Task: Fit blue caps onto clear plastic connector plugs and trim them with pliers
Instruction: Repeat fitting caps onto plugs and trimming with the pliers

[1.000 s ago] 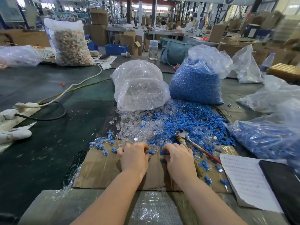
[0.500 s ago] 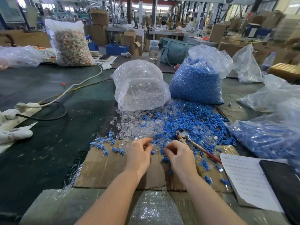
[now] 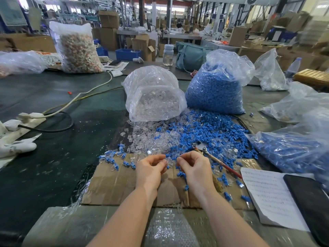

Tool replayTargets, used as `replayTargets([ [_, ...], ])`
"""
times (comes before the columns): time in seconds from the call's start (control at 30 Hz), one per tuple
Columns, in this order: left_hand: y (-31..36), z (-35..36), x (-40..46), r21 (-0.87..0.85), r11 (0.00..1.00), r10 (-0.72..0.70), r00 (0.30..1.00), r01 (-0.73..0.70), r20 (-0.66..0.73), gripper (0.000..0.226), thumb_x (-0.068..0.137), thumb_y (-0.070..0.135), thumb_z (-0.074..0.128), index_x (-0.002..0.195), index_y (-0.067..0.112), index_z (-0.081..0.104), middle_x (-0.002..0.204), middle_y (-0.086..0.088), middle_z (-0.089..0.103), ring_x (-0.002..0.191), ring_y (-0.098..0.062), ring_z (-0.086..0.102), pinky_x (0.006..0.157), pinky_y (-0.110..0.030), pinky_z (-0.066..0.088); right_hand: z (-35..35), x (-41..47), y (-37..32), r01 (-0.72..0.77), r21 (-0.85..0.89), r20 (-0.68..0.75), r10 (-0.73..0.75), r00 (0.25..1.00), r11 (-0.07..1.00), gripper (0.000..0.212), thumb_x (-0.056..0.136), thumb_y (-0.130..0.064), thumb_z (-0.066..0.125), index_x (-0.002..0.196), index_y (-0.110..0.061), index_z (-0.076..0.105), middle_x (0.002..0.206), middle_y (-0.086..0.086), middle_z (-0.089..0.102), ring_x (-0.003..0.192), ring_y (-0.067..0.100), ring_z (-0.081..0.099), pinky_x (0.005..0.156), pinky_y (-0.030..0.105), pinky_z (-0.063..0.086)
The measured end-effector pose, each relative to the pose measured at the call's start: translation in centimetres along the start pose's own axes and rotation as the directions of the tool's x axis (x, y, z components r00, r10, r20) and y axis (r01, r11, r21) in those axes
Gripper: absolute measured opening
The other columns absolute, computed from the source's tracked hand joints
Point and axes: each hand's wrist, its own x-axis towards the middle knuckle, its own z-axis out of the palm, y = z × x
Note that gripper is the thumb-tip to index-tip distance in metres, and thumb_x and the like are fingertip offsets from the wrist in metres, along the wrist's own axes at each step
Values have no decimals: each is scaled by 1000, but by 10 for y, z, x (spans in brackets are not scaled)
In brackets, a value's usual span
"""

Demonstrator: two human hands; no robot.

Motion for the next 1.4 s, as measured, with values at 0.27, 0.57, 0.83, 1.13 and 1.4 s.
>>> replayTargets([
  [0.27, 5, 3, -7, 11, 1000, -16, 1000, 16, -4, 15, 88, 3, 59, 87, 16, 66, 61, 6, 68, 55, -4, 63, 50, -20, 50, 5, -1, 4, 51, -185, 14, -50, 999, 981, 8, 88, -20, 65, 80, -21, 62, 73, -10, 62, 72, 5, 58, 68, 21, 49],
  [0.57, 6, 8, -13, 16, 999, -28, 999, 29, -38, 11, 87, 5, 63, 85, 15, 66, 69, 0, 69, 58, -8, 63, 49, -24, 50, 7, -8, 0, 141, -335, 39, -136, 990, 932, 15, 91, -27, 59, 78, -20, 55, 71, -9, 59, 70, 11, 56, 66, 29, 46],
  [0.83, 7, 10, -15, -16, 1000, 17, 1000, -17, -12, 11, 85, -4, 61, 84, 6, 66, 71, -7, 65, 56, -8, 60, 50, -12, 47, 9, -10, 1, 128, -325, 18, -129, 991, 937, 14, 91, -26, 58, 80, -18, 59, 73, -9, 59, 73, 11, 55, 68, 28, 44],
  [1.13, 7, 1, -14, -19, 1000, 2, 1000, -2, 6, 16, 89, -3, 55, 85, 12, 63, 73, -7, 64, 60, -10, 60, 51, -13, 50, -1, -7, 4, 187, -230, 115, -164, 980, 955, 19, 83, -21, 70, 101, -23, 66, 81, -16, 61, 82, 7, 59, 78, 27, 50],
  [1.4, 6, 2, -16, -31, 999, -11, 998, 13, 60, 14, 88, -4, 57, 89, 7, 66, 75, -10, 65, 61, -11, 60, 53, -14, 51, -4, -3, 3, 340, -217, 189, -302, 934, 915, 21, 82, -10, 70, 101, -19, 72, 85, -15, 58, 82, 2, 56, 77, 22, 48],
])
